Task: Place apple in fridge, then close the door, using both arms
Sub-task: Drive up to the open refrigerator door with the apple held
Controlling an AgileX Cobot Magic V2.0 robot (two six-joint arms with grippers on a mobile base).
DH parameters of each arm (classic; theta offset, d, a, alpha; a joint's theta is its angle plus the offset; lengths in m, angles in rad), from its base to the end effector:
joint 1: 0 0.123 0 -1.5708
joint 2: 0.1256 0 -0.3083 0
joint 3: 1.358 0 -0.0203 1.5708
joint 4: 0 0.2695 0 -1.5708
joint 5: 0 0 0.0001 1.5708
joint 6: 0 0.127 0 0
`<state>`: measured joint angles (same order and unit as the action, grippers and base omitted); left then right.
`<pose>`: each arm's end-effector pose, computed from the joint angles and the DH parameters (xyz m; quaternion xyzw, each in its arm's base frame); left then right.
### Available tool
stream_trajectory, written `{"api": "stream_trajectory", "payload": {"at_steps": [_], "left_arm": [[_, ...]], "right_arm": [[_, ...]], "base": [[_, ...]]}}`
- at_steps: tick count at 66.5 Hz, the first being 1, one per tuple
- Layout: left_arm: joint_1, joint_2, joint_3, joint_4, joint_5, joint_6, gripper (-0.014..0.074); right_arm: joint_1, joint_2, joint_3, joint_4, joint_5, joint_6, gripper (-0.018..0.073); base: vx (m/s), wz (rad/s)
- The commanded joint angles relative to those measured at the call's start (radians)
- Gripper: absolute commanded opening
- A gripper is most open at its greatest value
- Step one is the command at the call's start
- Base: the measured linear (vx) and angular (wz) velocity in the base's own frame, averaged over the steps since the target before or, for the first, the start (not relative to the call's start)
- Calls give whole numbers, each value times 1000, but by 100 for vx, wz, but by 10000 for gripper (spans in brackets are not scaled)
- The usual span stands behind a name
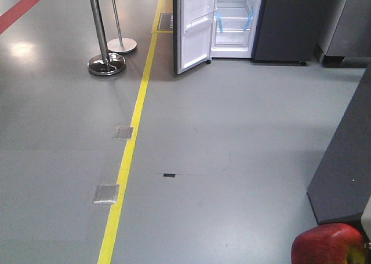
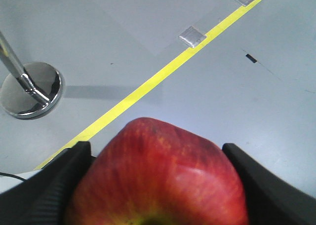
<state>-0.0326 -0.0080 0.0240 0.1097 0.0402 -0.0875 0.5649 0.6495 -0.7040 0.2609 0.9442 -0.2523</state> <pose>0.0881 -0.0023 0.2025 0.0175 0.6958 -0.0022 0.7181 0.0968 0.0928 0.3090 -0.3366 0.8560 0.1826 0.3474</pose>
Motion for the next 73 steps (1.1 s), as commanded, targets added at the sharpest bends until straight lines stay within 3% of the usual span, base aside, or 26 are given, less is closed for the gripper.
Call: {"api": "stream_trajectory", "payload": {"at_steps": [1, 73], "left_arm": [[3, -6, 26, -8, -77, -8, -6], [3, -6, 26, -8, -77, -8, -6]], "right_arm": [[-1, -1, -28, 13, -63, -7, 150], [-1, -1, -28, 13, -63, -7, 150]], "base": [[31, -5], [33, -1]]}}
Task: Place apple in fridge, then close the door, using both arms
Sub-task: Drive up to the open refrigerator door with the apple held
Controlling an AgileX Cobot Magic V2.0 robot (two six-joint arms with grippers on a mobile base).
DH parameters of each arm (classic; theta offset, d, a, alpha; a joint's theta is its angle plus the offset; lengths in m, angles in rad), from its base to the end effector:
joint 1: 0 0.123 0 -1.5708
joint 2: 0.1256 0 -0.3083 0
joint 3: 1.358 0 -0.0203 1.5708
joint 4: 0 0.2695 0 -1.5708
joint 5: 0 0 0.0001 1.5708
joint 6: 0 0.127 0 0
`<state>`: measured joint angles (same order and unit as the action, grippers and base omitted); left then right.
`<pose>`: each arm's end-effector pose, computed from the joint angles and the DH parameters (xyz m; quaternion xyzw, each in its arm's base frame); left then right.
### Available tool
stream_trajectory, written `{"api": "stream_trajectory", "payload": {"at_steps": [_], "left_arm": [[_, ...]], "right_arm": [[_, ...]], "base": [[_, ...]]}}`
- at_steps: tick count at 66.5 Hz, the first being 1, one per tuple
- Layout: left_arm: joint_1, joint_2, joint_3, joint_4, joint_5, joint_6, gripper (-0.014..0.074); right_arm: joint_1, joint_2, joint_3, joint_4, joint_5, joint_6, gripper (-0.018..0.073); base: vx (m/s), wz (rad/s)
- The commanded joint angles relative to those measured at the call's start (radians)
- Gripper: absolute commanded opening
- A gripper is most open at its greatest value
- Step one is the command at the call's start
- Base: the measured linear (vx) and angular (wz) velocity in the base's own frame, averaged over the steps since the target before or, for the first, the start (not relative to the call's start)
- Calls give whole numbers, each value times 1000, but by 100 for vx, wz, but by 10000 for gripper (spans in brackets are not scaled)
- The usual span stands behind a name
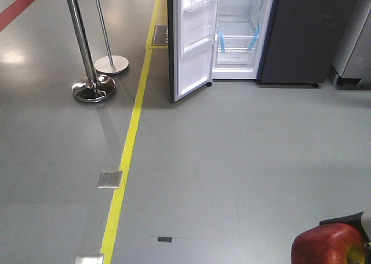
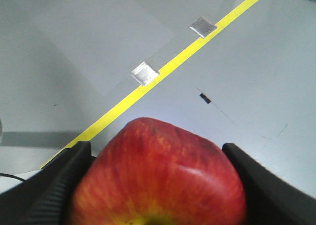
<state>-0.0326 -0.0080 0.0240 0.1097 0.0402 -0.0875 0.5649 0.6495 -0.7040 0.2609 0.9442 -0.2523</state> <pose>0.0881 -0.0023 0.2025 0.0175 0.6958 -0.0022 0.7181 0.0968 0.0928 0.3090 -0.3366 0.8560 0.1826 0.3474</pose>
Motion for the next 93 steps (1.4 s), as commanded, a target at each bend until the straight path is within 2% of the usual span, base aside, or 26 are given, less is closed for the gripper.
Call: {"api": "stream_trajectory", "payload": {"at_steps": [1, 93], "left_arm": [[3, -6, 26, -8, -77, -8, -6], [3, -6, 26, -8, -77, -8, -6]], "right_arm": [[-1, -1, -28, 13, -63, -7, 150], [-1, -1, -28, 13, -63, -7, 150]], "base": [[37, 1], [36, -1]]}}
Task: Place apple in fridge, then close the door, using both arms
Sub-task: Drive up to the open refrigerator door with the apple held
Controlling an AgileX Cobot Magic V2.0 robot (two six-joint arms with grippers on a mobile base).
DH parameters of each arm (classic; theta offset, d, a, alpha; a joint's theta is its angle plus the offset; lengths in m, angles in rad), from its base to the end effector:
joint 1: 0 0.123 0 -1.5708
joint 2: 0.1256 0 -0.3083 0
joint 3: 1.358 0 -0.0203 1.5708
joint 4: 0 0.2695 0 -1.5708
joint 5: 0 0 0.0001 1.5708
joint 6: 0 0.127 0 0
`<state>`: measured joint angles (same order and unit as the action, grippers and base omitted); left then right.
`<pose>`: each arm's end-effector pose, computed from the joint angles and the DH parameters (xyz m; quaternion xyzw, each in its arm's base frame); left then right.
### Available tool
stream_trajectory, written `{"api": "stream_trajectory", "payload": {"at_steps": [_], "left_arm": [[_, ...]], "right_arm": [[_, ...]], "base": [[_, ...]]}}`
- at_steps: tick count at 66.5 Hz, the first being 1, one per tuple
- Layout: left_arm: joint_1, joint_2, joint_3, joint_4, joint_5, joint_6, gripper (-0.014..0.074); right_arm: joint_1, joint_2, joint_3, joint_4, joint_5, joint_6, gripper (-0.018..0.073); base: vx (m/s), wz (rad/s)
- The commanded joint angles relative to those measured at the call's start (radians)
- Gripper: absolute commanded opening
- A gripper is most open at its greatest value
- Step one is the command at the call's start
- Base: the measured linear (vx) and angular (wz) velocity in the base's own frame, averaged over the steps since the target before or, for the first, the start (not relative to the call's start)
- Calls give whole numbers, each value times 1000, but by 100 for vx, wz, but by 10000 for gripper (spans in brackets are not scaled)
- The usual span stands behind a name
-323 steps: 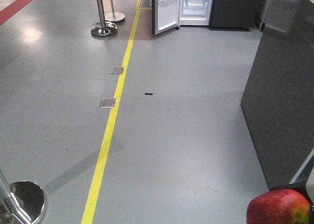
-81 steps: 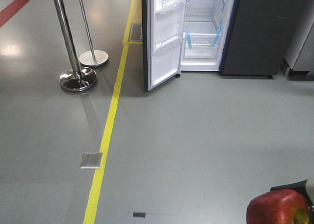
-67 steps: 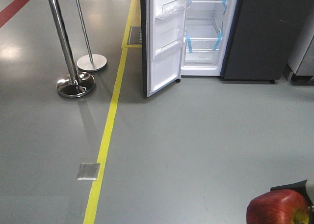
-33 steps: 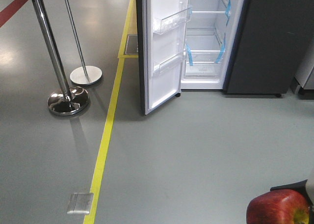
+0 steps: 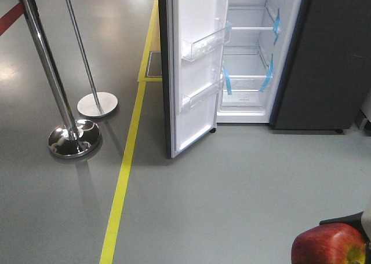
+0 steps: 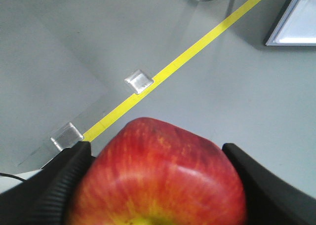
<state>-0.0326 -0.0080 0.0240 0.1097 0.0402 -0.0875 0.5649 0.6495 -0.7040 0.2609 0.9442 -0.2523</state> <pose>0.0881 -0.0023 0.2025 0.0175 0.6958 -0.0022 0.7181 0.0968 0.0928 0.3090 -0.3366 0.8560 0.1826 0.3474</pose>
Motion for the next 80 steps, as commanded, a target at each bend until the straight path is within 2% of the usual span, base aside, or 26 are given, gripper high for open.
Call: {"api": "stream_trajectory", "payload": {"at_steps": [1, 80], "left_arm": [[3, -6, 26, -8, -77, -8, -6], [3, -6, 26, -8, -77, -8, -6]], "right_arm": [[-1, -1, -28, 13, -63, -7, 150], [-1, -1, -28, 13, -62, -7, 150]], "base": [[32, 1], [28, -3]]}}
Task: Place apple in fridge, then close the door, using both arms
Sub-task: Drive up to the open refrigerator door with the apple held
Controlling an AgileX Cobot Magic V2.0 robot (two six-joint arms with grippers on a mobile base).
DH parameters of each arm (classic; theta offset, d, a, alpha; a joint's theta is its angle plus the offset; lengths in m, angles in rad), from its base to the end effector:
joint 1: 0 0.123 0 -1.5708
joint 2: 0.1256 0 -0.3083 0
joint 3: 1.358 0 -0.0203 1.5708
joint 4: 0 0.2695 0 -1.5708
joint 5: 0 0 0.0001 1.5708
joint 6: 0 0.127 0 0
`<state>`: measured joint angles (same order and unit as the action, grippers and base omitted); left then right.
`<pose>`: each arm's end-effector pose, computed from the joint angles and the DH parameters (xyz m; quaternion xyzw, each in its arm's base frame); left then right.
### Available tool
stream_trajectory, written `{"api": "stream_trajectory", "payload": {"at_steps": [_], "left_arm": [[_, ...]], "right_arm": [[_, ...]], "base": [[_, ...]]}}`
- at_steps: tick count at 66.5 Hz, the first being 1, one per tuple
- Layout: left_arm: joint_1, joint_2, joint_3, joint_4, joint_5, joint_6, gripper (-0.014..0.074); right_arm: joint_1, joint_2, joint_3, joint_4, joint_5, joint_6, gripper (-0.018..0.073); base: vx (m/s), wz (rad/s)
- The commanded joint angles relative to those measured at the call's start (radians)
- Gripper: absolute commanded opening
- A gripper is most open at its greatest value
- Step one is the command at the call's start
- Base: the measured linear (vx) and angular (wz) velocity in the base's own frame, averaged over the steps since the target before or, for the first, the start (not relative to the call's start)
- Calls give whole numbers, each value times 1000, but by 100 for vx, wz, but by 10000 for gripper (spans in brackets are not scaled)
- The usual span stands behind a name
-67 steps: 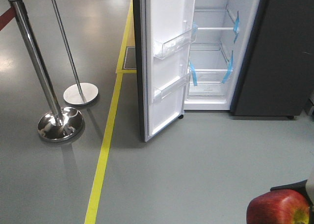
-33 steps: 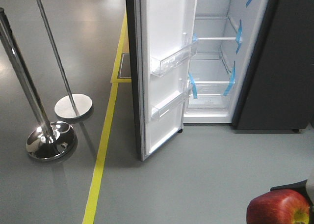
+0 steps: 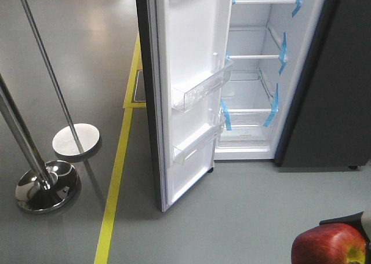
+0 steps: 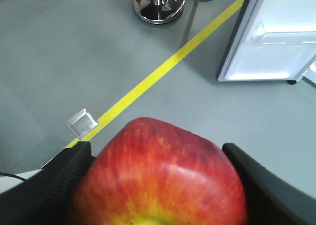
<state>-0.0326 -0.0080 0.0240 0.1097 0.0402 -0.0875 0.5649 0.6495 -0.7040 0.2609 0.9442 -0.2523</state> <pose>0.0881 -0.0023 0.2025 0.0175 0.6958 -0.0022 0.7181 0.0968 0.0928 0.3090 -0.3366 0.8560 0.1826 0.3474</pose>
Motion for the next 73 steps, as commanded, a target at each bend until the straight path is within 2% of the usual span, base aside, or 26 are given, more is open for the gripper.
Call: {"api": "stream_trajectory", "payload": {"at_steps": [1, 73], "left_arm": [[3, -6, 26, -8, -77, -8, -6], [3, -6, 26, -8, -77, -8, -6]], "right_arm": [[-1, -1, -28, 13, -62, -7, 150], [-1, -1, -28, 13, -62, -7, 150]], "base": [[22, -1], [22, 0]]}}
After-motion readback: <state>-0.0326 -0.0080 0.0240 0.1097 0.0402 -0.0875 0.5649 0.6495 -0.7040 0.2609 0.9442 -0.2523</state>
